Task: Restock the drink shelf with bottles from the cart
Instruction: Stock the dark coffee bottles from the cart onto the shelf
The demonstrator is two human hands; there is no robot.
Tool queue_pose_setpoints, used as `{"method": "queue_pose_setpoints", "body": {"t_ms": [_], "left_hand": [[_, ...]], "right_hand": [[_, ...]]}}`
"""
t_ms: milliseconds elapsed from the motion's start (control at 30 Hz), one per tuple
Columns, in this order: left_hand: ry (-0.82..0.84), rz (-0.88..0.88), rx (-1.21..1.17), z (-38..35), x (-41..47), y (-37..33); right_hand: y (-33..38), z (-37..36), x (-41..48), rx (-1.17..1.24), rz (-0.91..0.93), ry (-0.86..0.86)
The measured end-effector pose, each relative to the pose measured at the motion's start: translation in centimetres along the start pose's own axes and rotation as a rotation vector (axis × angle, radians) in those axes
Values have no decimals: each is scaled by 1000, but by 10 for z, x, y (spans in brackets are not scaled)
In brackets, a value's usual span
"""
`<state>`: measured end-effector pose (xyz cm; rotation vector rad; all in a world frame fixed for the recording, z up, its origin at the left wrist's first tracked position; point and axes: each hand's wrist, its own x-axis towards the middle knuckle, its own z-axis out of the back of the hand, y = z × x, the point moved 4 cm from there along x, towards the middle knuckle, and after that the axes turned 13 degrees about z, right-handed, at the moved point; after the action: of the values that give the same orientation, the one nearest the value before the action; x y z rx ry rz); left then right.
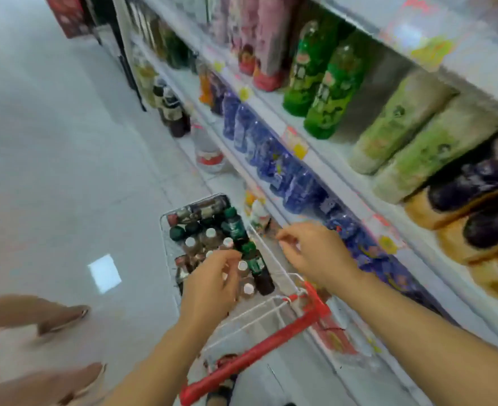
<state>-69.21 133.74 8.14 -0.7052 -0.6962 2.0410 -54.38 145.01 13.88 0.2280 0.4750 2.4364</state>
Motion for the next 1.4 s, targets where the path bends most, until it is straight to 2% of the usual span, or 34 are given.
{"method": "queue_pose_setpoints", "body": {"t_ms": [167,400,633,833,933,1000,1100,1200,1300,1400], "left_hand": [[-16,230,54,-15,40,97],[-37,456,117,-52,76,205],[-28,446,63,-81,81,230],[-30,407,65,-81,82,236],[-33,413,50,-74,83,233],[-92,446,-55,-61,86,224],[-152,453,-391,-34,92,203],[-117,434,-767,-10,92,185],[-80,365,-917,-1,86,174],[-153,364,-932,1,71,172]], "right_hand": [[-14,-114,74,82,-8,198],[-31,-231,174,-7,91,363],[-52,-299,251,-269,164,463],[-57,-307,258,-363,257,310],[-49,-292,249,-229,318,250],[-33,-273,238,-53,337,171],[-3,-248,212,287,237,162],[24,-235,176,556,67,267],[46,-231,138,633,46,298],[60,-231,113,679,51,313]]}}
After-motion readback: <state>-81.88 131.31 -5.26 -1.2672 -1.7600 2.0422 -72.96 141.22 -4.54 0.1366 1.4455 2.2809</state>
